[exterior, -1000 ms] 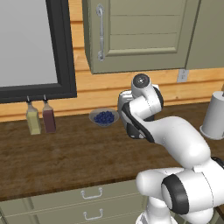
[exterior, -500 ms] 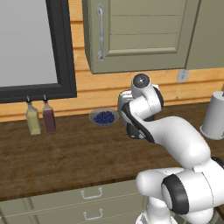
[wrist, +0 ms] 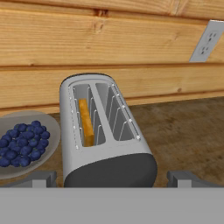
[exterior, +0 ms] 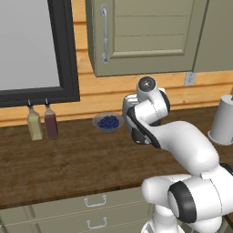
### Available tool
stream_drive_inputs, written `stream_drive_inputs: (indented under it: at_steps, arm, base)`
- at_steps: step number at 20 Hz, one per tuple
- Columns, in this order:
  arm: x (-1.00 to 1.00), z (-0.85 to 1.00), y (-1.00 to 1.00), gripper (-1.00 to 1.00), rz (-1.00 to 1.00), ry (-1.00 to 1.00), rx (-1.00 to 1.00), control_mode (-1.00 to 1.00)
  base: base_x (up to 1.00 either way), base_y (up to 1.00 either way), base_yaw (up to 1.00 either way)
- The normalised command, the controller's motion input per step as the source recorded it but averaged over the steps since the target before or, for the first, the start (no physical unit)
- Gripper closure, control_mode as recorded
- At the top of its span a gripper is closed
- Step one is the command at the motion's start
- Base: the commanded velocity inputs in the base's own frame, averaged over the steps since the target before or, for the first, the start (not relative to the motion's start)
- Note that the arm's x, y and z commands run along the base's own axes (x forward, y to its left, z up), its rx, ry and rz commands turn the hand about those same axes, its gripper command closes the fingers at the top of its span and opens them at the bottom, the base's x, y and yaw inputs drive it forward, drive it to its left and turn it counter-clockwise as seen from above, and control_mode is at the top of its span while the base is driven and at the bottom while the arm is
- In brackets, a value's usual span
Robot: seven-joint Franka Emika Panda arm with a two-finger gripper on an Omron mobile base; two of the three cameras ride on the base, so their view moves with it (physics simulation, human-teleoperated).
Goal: Start the toaster. Once the lever pops up, take the bread to the plate on the dining counter.
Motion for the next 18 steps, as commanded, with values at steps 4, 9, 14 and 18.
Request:
stream_drive_inputs:
  at_steps: [4,9,14,18]
  arm:
    - [0.00,0.00,0.00,-1.00,0.00,0.00,0.00,-1.00]
    - [0.00,0.00,0.00,-1.00,0.00,0.00,0.00,-1.00]
    - [0.00,0.00,0.00,-1.00,0.00,0.00,0.00,-1.00]
    - [0.00,0.00,0.00,-1.00,0.00,0.00,0.00,-1.00]
  base:
    - [0.00,0.00,0.00]
    - [0.00,0.00,0.00]
    - [0.00,0.00,0.00]
    - [0.00,0.00,0.00]
